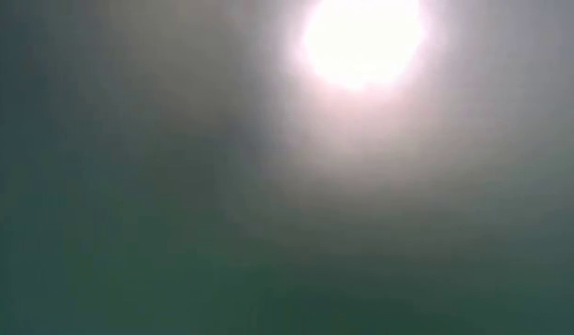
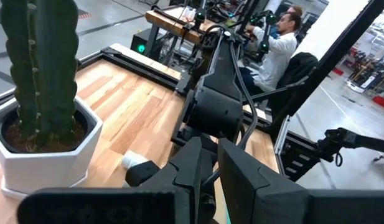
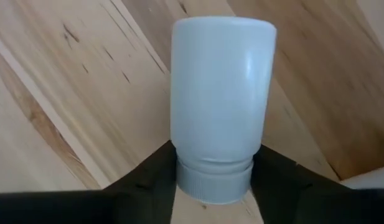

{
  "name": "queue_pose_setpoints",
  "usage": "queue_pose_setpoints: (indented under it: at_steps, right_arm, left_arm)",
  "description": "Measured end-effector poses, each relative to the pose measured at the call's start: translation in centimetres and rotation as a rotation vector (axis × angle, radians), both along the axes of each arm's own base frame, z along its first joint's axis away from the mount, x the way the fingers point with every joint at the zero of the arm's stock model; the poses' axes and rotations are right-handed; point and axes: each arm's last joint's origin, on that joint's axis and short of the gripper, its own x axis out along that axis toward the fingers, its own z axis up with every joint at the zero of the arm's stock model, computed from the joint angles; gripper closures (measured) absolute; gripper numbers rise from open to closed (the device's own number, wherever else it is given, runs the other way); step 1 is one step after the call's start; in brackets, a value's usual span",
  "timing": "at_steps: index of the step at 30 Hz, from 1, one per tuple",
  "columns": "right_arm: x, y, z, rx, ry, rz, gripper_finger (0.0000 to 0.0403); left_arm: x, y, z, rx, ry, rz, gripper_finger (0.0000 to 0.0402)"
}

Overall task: Pick and place pill bottles into a basket
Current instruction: Put the white pill bottle into the bin

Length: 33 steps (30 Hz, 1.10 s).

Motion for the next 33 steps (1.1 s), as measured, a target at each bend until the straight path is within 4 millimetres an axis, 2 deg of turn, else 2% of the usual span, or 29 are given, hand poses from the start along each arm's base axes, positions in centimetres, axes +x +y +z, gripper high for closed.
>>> queue_pose_setpoints:
  at_steps: [2, 9, 16, 25, 33]
  right_arm:
    - [0.0, 0.0, 0.0, -0.003, -0.002, 0.01, 0.0257]
    - [-0.1, 0.2, 0.0, 0.001, 0.005, 0.045, 0.0257]
    - [-1.5, 1.0, 0.8, 0.01, 0.108, 0.119, 0.0257]
    - [-3.8, 1.6, 6.4, -0.036, 0.106, 0.173, 0.0257]
    - [-7.3, 3.2, 11.9, -0.006, 0.133, 0.248, 0.0257]
  left_arm:
    - [0.3, -0.1, -0.2, -0.009, 0.015, 0.003, 0.0312]
    - [0.8, -0.2, -0.3, -0.011, 0.03, 0.004, 0.0312]
    - [0.8, -0.2, -0.3, -0.012, 0.027, 0.005, 0.0312]
    - [0.8, -0.2, -0.3, -0.011, 0.029, 0.007, 0.0312]
    - [0.8, -0.2, -0.3, -0.011, 0.03, 0.007, 0.0312]
